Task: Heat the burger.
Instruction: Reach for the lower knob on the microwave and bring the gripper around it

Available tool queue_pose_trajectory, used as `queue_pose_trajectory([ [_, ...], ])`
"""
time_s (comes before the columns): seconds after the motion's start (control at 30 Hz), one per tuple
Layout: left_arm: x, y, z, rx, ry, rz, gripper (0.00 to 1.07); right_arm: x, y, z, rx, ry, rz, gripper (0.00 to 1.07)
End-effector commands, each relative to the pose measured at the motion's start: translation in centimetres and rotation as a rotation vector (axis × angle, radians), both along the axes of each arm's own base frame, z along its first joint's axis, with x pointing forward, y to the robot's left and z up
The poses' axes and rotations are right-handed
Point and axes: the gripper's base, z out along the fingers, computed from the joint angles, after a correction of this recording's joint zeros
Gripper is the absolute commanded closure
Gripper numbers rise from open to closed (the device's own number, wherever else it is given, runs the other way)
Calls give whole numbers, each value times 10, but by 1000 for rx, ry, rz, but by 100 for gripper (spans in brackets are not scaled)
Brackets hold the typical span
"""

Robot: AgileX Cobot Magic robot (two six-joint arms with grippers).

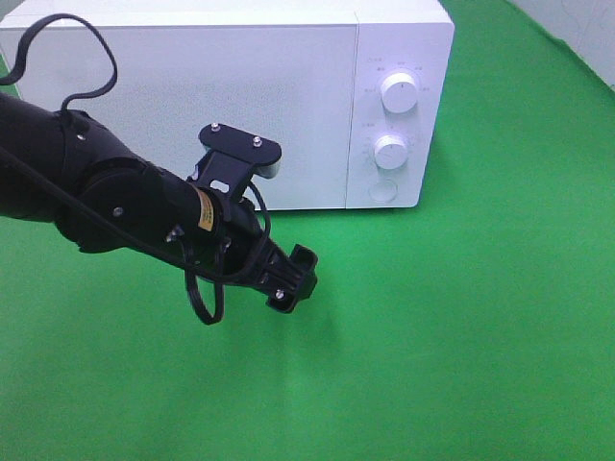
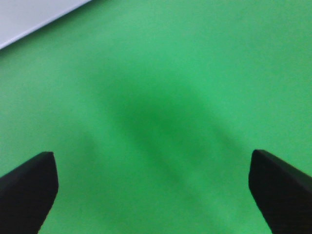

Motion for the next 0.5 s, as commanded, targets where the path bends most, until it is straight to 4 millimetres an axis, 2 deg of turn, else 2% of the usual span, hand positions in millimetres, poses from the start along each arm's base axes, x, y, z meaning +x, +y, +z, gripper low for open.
queue_pose_trajectory([
  [0.03, -11, 9, 8, 65, 98, 38, 6, -3, 0, 0, 5, -41, -11, 33],
  [0.37, -30, 29, 28, 208, 230, 58, 6, -3, 0, 0, 5, -41, -11, 33],
  [0.43, -34, 34, 34, 234, 250, 60, 6, -3, 0, 0, 5, -41, -11, 33],
  [0.5, -40, 42, 49, 249, 265, 72, 6, -3, 0, 0, 5, -41, -11, 33],
])
